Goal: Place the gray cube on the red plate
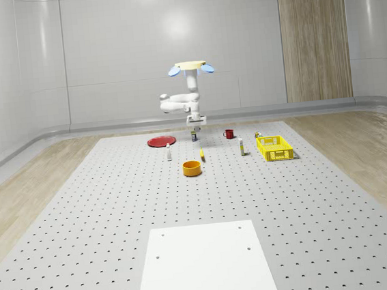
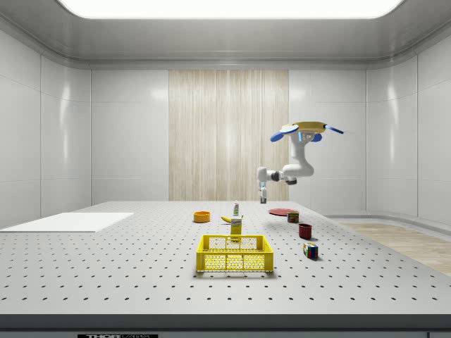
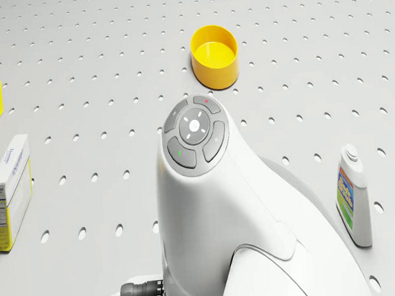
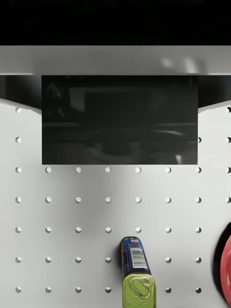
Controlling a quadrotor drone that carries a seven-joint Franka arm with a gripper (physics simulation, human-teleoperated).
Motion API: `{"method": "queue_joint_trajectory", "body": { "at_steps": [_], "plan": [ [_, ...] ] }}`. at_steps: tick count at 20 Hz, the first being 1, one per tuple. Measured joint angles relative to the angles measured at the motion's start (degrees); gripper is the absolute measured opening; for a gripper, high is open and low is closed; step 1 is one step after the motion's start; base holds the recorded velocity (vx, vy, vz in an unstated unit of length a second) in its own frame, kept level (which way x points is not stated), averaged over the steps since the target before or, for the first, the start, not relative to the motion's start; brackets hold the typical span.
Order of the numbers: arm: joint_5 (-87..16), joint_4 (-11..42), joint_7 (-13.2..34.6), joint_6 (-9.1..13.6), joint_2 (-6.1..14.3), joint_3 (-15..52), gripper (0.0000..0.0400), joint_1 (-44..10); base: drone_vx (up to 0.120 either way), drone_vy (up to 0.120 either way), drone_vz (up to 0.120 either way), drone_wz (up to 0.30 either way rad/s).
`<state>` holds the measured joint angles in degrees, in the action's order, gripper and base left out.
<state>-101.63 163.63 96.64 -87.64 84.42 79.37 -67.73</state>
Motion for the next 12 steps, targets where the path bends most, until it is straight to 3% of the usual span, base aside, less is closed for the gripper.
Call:
{"method": "queue_joint_trajectory", "body": {
  "at_steps": [12],
  "plan": [
    [0.5,0.0,0.2,-1.2,1.3,0.2,0.0250,-0.3,-0.120,-0.120,0.000,0.000]
  ]
}}
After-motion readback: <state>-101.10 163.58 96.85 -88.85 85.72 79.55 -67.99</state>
